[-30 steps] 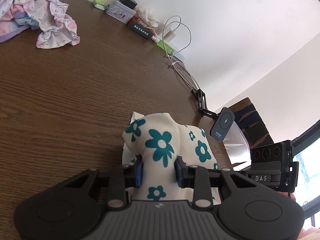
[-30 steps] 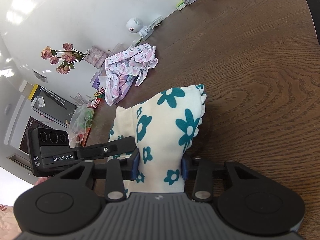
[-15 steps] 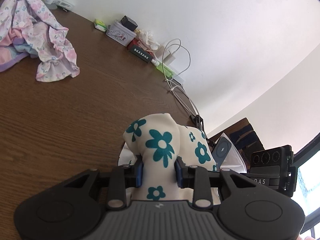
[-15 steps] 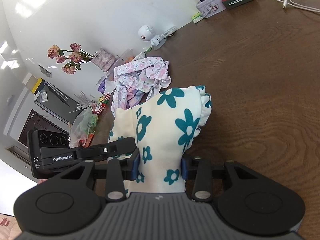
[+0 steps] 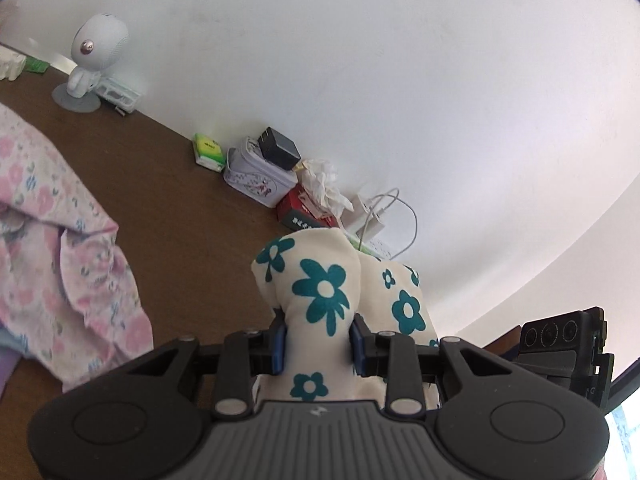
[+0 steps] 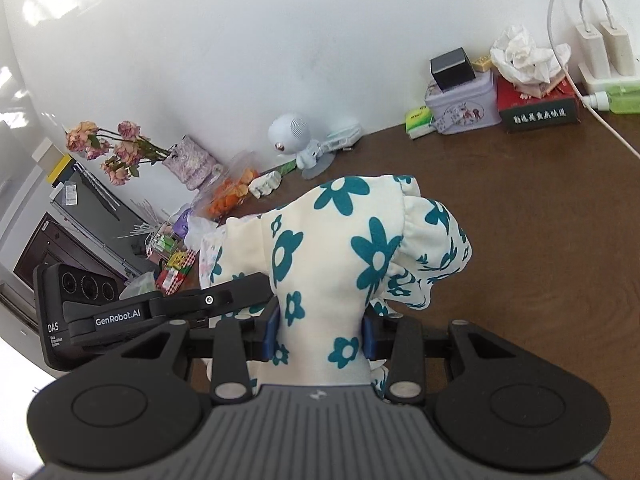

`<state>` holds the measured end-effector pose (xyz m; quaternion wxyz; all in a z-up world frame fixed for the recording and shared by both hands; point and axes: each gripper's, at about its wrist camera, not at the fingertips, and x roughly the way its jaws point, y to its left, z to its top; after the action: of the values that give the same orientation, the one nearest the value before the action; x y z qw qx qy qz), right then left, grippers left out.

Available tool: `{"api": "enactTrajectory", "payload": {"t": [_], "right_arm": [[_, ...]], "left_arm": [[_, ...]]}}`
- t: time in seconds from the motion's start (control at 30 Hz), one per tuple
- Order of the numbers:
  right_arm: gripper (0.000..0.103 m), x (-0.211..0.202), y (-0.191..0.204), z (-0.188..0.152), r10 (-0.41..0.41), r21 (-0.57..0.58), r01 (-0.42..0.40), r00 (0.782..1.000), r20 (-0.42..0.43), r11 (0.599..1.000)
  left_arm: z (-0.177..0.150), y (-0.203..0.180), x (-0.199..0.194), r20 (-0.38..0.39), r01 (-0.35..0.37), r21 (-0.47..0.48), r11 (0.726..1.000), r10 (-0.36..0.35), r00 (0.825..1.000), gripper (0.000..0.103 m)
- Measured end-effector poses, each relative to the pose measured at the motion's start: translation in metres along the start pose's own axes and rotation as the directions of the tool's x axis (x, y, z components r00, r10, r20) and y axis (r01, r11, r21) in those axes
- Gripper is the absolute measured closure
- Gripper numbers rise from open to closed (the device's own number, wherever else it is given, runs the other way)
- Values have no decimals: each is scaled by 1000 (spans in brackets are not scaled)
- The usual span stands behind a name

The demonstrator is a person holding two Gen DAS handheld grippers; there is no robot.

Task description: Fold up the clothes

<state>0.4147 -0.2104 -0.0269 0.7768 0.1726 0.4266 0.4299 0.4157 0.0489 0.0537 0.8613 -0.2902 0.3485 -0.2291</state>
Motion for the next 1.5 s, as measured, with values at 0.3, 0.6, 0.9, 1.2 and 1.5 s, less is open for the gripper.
{"api": "enactTrajectory", "payload": {"t": [0.3, 0.6, 0.9, 1.2, 1.5], "right_arm": [[66, 60, -61, 88, -5, 21, 5, 1000, 24, 1000], [65, 64, -137, 98, -150, 92, 151, 989, -21, 984], [49, 57, -171, 101, -243, 162, 245, 970, -30, 956], [21, -4, -141, 108, -389, 180, 367, 914, 113, 913], [75, 29, -73, 82, -514, -117, 558, 814, 271, 822]], "left_arm": [[85, 38, 100, -24, 0, -74, 997, -2, 1000, 73], [71, 48, 215, -157, -6, -152, 988, -18, 987, 73], [66, 46, 238, -169, 8, -205, 979, -43, 985, 69], [89, 39, 189, -31, -18, -181, 983, 13, 999, 40], [75, -9, 195, -1, -58, 55, 997, 58, 998, 92]]}}
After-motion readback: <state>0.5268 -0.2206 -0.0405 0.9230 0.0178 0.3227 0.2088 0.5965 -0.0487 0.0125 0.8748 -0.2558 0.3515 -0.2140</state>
